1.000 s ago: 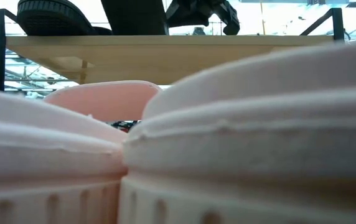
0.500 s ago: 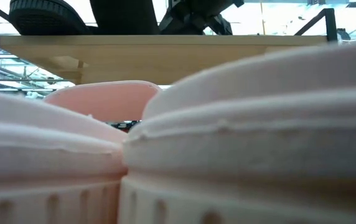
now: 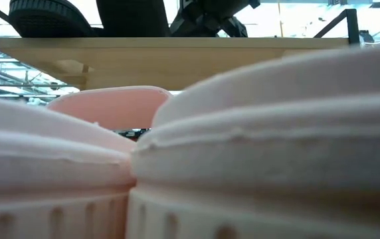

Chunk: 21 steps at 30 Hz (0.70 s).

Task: Pick and place slides into the shelf
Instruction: Put the black slide on the shelf

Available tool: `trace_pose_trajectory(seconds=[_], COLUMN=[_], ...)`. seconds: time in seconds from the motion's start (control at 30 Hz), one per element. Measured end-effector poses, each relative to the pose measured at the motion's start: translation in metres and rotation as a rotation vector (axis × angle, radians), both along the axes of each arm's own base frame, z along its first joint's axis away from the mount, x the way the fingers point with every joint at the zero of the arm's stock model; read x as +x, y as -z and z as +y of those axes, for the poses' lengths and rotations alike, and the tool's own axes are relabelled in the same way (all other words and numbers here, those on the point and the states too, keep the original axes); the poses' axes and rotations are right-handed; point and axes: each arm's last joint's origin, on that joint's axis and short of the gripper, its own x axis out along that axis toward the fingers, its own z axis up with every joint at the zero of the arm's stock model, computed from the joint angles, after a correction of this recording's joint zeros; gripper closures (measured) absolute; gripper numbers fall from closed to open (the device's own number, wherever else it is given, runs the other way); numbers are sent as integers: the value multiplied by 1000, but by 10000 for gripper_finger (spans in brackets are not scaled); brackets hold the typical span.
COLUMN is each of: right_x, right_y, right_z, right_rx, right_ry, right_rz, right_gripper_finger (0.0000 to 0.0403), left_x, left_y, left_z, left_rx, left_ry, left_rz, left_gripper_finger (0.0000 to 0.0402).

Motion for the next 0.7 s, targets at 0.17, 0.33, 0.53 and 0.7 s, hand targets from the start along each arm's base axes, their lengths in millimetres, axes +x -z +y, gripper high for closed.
trace_pose_trajectory(seconds=[0.17,0.33,0.53,0.7], right_x=[3,7,7,7], right_y=[1,1,1,1], right_z=[-4,-9,-9,-9], right_rx=[52,105,115,124], right_ry=[-77,-125,-135,-133], right_rz=[10,7,7,3], right_gripper_finger=[400,389,386,386], left_x=[0,0,0,0], left_y=[0,0,0,0], left_z=[0,0,0,0], left_rx=[0,0,0,2], left_ry=[0,0,0,1], left_rz=[0,0,1,2], left_gripper_finger=[293,293,293,293])
